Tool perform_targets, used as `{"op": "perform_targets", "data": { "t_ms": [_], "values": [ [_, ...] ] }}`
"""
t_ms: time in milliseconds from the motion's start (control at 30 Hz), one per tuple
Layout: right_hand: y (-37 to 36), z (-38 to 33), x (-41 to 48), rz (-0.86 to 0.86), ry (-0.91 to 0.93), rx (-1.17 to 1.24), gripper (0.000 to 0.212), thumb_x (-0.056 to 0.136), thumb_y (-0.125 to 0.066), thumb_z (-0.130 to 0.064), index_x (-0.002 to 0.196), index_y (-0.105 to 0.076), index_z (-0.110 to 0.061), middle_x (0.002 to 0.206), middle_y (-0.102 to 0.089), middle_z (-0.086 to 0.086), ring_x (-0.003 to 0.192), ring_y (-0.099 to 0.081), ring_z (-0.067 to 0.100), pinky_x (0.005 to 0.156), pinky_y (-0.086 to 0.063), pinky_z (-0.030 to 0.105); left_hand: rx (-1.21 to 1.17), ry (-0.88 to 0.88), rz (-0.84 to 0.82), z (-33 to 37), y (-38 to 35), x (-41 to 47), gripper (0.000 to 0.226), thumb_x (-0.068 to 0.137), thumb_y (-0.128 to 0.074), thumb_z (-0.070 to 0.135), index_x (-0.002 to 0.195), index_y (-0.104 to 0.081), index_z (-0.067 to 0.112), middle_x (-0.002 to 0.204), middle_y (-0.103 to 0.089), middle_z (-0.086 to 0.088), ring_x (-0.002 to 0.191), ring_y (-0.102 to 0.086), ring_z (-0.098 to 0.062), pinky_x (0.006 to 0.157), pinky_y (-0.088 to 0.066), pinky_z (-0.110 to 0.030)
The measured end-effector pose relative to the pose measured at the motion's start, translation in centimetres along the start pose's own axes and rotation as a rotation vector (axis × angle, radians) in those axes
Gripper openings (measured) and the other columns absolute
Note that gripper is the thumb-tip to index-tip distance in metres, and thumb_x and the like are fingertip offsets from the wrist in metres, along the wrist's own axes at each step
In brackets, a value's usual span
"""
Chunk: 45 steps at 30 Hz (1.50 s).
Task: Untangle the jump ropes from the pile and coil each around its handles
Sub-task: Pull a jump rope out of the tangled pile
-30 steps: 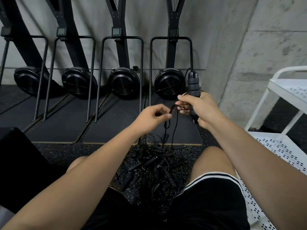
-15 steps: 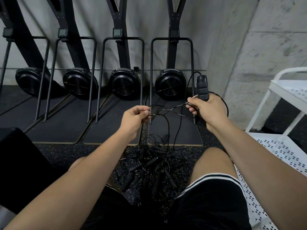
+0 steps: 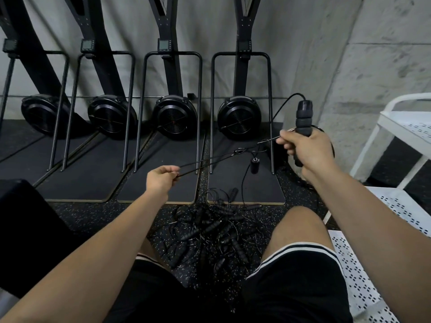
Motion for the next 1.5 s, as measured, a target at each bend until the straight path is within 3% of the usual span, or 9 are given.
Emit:
{"op": "perform_targets", "data": {
  "t_ms": [200,333,467,600,700,800,1000,1133,1500],
  "values": [
    [-3.1,0.8,-1.2,-0.119,-0.05,0.059,0.008,0.097,-0.079,-0.017,0.098,-0.075,-0.01,0.083,-0.081,0.006,0.068,-0.068,0.009,0.076,-0.061,0.033,0.238,-0.064,0.042,0.9,0.4,0.0,0.023,0.102,-0.065,0.011,0.09,-0.08,0.023,0.099,-0.08,-0.003,0.078,-0.075,-0.016,0.069,-0.058,-0.032],
    [-5.4,0.8,-2.3,-0.216,-0.089,0.129,0.013,0.099,-0.077,-0.012,0.104,-0.072,-0.002,0.082,-0.079,0.011,0.068,-0.072,0.015,0.084,-0.068,0.046,0.342,-0.157,-0.138,2.6,-3.2,-2.8,0.018,0.1,-0.064,0.026,0.093,-0.08,0.029,0.094,-0.08,0.001,0.092,-0.077,-0.025,0.077,-0.061,-0.039],
    [-6.8,1.0,-3.5,-0.29,-0.148,0.174,0.012,0.098,-0.078,-0.012,0.103,-0.07,-0.005,0.083,-0.079,0.011,0.072,-0.076,0.022,0.085,-0.067,0.052,0.538,-0.467,-0.187,6.5,-6.8,-7.9,0.017,0.098,-0.061,0.026,0.099,-0.078,0.028,0.107,-0.069,0.009,0.098,-0.066,-0.008,0.085,-0.052,-0.025],
    [-7.6,0.7,-4.1,-0.329,-0.157,0.197,0.01,0.098,-0.077,-0.01,0.102,-0.07,-0.003,0.082,-0.078,0.012,0.071,-0.076,0.024,0.08,-0.067,0.051,0.405,-0.738,-0.223,10.1,-8.9,-13.8,0.023,0.102,-0.056,0.012,0.103,-0.075,0.024,0.107,-0.063,0.014,0.086,-0.061,-0.002,0.074,-0.044,-0.015],
    [-7.7,0.3,-4.4,-0.327,-0.154,0.193,0.012,0.098,-0.077,-0.012,0.104,-0.07,-0.004,0.083,-0.079,0.011,0.066,-0.074,0.022,0.062,-0.064,0.035,0.315,-0.735,-0.309,10.3,-9.7,-16.1,0.02,0.108,-0.055,0.022,0.102,-0.074,0.025,0.103,-0.069,0.011,0.092,-0.065,-0.007,0.079,-0.05,-0.023],
    [-7.5,-0.1,-4.3,-0.294,-0.141,0.158,0.013,0.098,-0.078,-0.015,0.103,-0.07,-0.006,0.082,-0.08,0.009,0.058,-0.069,0.016,0.047,-0.049,0.024,0.299,-0.694,-0.33,10.2,-10.0,-16.6,0.018,0.104,-0.066,0.038,0.093,-0.068,0.024,0.082,-0.068,0.007,0.074,-0.061,-0.007,0.068,-0.049,-0.026],
    [-7.0,0.6,-3.4,-0.246,-0.175,0.136,0.014,0.096,-0.078,-0.015,0.103,-0.068,-0.008,0.082,-0.079,0.009,0.049,-0.056,0.012,0.044,-0.038,0.021,0.557,-0.733,-0.329,10.8,-11.6,-15.2,0.021,0.101,-0.073,0.038,0.091,-0.069,0.02,0.069,-0.066,0.006,0.062,-0.059,-0.008,0.056,-0.042,-0.018],
    [-6.9,1.4,-3.5,-0.251,-0.2,0.114,0.014,0.095,-0.079,-0.012,0.091,-0.065,-0.013,0.075,-0.075,0.009,0.047,-0.05,0.012,0.042,-0.034,0.021,0.701,-0.677,-0.343,11.2,-12.3,-14.0,0.024,0.092,-0.082,0.043,0.086,-0.072,0.021,0.075,-0.068,0.008,0.069,-0.062,-0.007,0.055,-0.042,-0.019],
    [-6.7,2.6,-3.6,-0.245,-0.069,-0.11,0.018,0.088,-0.084,-0.01,0.089,-0.066,-0.013,0.079,-0.08,0.013,0.045,-0.049,0.013,0.043,-0.036,0.021,0.466,-0.615,-0.316,12.5,-11.4,-13.9,0.025,0.103,-0.069,0.04,0.084,-0.072,0.024,0.062,-0.059,0.01,0.05,-0.045,-0.003,0.05,-0.035,-0.018]
  ]
}}
Point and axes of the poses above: each hand's wrist, its own x-axis towards the middle knuckle, its own y-axis out of the back of the hand, z = x × y, the point moved 10 cm from there along x, towards the middle knuckle
